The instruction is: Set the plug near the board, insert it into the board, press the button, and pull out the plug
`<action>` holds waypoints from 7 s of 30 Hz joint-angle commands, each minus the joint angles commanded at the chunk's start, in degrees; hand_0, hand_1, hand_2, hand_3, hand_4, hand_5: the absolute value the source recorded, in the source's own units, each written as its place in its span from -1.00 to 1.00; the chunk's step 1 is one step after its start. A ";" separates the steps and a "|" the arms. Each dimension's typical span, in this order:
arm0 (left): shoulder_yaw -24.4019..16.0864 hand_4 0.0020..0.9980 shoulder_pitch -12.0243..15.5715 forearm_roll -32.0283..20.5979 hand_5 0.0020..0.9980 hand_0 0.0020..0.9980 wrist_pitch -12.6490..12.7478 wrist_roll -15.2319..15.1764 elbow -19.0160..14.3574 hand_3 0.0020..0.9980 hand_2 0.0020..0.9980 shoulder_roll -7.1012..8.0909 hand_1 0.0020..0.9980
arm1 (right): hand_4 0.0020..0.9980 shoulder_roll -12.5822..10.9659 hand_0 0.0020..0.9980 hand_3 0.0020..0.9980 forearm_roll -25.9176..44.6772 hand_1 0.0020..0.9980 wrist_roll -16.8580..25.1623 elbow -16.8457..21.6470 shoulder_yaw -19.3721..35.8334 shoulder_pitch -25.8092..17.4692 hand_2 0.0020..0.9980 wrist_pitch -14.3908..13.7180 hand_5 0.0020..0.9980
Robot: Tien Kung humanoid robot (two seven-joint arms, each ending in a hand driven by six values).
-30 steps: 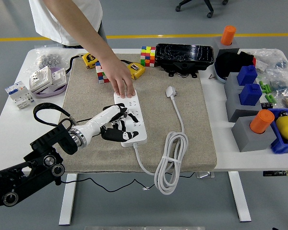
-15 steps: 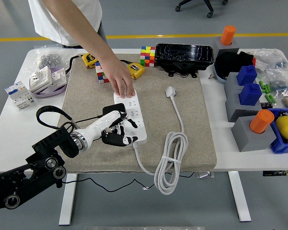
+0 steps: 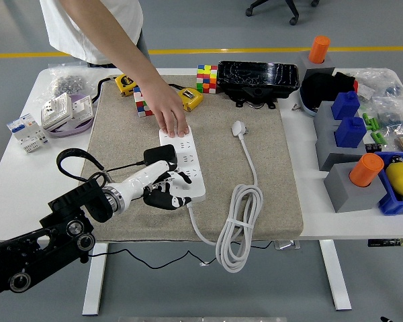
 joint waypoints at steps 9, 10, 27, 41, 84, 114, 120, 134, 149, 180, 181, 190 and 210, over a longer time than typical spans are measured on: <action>0.11 0.60 -0.42 1.13 -0.59 -0.79 -0.60 1.24 1.35 0.55 -0.73 -0.76 -0.90 | 0.88 0.26 0.36 0.20 -0.18 0.38 -0.02 -0.02 1.05 -0.22 0.39 -0.02 0.06; 0.13 0.60 -0.45 1.21 -0.59 -0.79 -0.89 1.59 1.43 0.55 -0.73 -0.85 -0.90 | 0.88 0.28 0.36 0.20 -0.20 0.38 -0.02 -0.02 1.14 -0.27 0.39 -0.03 0.06; -0.31 0.60 -0.18 1.42 -0.63 -0.80 -3.28 4.15 1.42 0.55 -0.73 -1.17 -0.90 | 0.87 0.54 0.36 0.20 -0.46 0.38 -0.03 -0.01 2.34 -0.67 0.39 -0.05 0.06; -0.74 0.61 0.01 0.87 -0.67 -0.81 -4.11 4.60 0.24 0.50 -0.74 -0.78 -0.90 | 0.87 0.67 0.36 0.20 -0.53 0.38 -0.04 0.01 2.53 -0.79 0.39 -0.04 0.06; -2.85 0.58 -1.53 1.49 -0.67 -0.41 15.09 -14.95 6.97 0.15 -0.11 -2.90 -0.43 | 0.87 0.83 0.36 0.20 -0.34 0.38 -0.03 -0.07 2.41 -0.78 0.39 -0.04 0.06; 1.64 0.74 -5.30 5.63 -0.63 0.40 16.56 -15.91 22.31 0.40 0.42 -6.04 0.45 | 0.87 0.76 0.36 0.20 -0.17 0.38 0.00 -0.10 2.00 -0.74 0.39 -0.01 0.06; 2.59 0.70 -6.07 3.91 -0.61 0.18 16.88 -16.78 24.26 0.17 0.17 -6.53 0.26 | 0.87 0.77 0.36 0.20 -0.17 0.38 -0.01 -0.10 2.01 -0.69 0.39 -0.01 0.06; 4.99 0.25 -7.44 -0.72 -0.86 -0.22 17.13 -17.67 26.72 0.07 0.00 -7.43 -0.07 | 0.87 0.79 0.36 0.20 -0.17 0.38 -0.03 -0.05 1.92 -0.74 0.39 0.01 0.06; 3.62 0.08 -7.23 -0.07 -1.00 -0.32 18.61 -21.46 26.80 0.00 -0.12 -6.97 -0.19 | 0.87 0.85 0.36 0.19 -0.18 0.38 -0.03 -0.07 1.94 -0.72 0.39 0.02 0.06; 0.05 0.66 -5.00 -0.68 -0.83 0.11 19.12 -23.64 32.80 0.13 0.09 -5.29 0.11 | 0.87 0.96 0.36 0.19 -0.27 0.38 -0.06 -0.07 1.96 -0.89 0.39 0.03 0.06; 0.05 0.66 -5.00 -0.57 -0.83 0.11 19.07 -23.46 32.87 0.13 0.09 -5.30 0.11 | 0.87 0.96 0.36 0.19 -0.26 0.38 -0.06 -0.06 1.93 -0.89 0.39 0.04 0.06; -1.34 0.79 -4.43 -0.18 -0.66 0.27 19.46 -23.78 32.57 0.26 0.28 -5.20 0.36 | 0.87 0.95 0.36 0.19 -0.28 0.38 -0.06 -0.06 1.93 -0.92 0.39 0.05 0.06; -20.12 0.85 3.45 -2.64 -0.52 0.24 18.25 -25.44 23.13 0.27 0.25 -3.00 0.31 | 0.87 0.99 0.36 0.19 -0.58 0.38 -0.05 0.01 2.15 -0.62 0.39 0.02 0.06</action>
